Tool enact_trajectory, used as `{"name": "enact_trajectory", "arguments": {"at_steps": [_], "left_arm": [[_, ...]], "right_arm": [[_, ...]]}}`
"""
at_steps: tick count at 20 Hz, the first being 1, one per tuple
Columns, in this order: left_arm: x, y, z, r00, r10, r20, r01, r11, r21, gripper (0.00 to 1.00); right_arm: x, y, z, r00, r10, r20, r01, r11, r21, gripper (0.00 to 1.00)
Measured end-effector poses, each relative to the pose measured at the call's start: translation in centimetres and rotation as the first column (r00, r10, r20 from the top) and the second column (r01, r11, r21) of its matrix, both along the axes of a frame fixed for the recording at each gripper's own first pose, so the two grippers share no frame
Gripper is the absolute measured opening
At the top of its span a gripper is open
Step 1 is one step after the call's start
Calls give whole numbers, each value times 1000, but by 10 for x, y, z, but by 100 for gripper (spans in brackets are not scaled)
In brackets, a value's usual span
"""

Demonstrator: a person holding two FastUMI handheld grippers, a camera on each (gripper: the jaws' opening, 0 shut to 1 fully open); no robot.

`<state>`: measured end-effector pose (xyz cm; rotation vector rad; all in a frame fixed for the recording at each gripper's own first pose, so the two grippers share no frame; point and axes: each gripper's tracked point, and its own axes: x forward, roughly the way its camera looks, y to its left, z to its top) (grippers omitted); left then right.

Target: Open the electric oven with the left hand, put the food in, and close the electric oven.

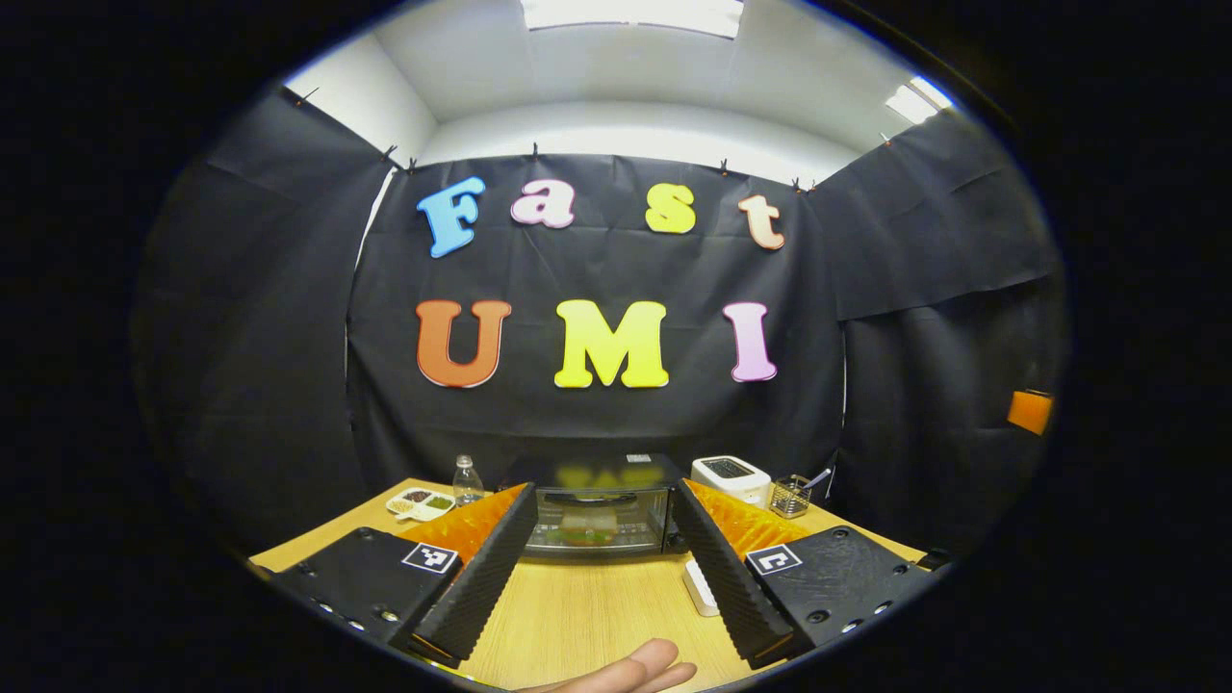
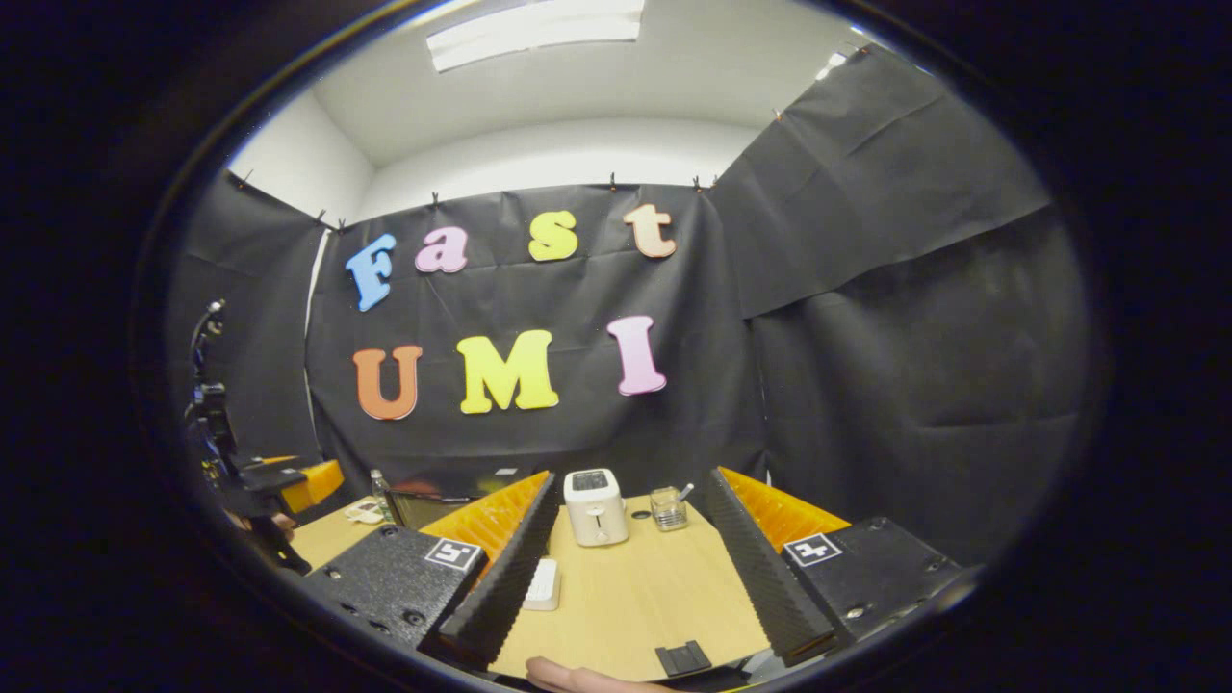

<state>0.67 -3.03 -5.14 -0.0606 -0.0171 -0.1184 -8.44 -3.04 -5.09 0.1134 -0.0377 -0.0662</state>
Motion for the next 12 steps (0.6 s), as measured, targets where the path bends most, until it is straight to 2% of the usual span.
{"name": "enact_trajectory", "arguments": {"at_steps": [1, 5, 8, 12], "left_arm": [[-13, 5, 5, 1000, 12, 12, -12, 1000, -3, 93], [-58, 17, 6, 998, 70, -7, -70, 997, -31, 93], [-79, 4, 3, 999, 38, -21, -38, 999, -2, 93], [-88, 9, -2, 997, 60, -45, -61, 998, -33, 94]], "right_arm": [[-3, 0, 4, 1000, 1, 7, -1, 1000, -12, 87], [-14, -2, 8, 1000, -9, 24, 10, 999, -51, 87], [-14, 9, 7, 999, 27, 30, -25, 997, -69, 88], [-13, 13, 0, 999, 43, 22, -42, 997, -69, 88]]}}
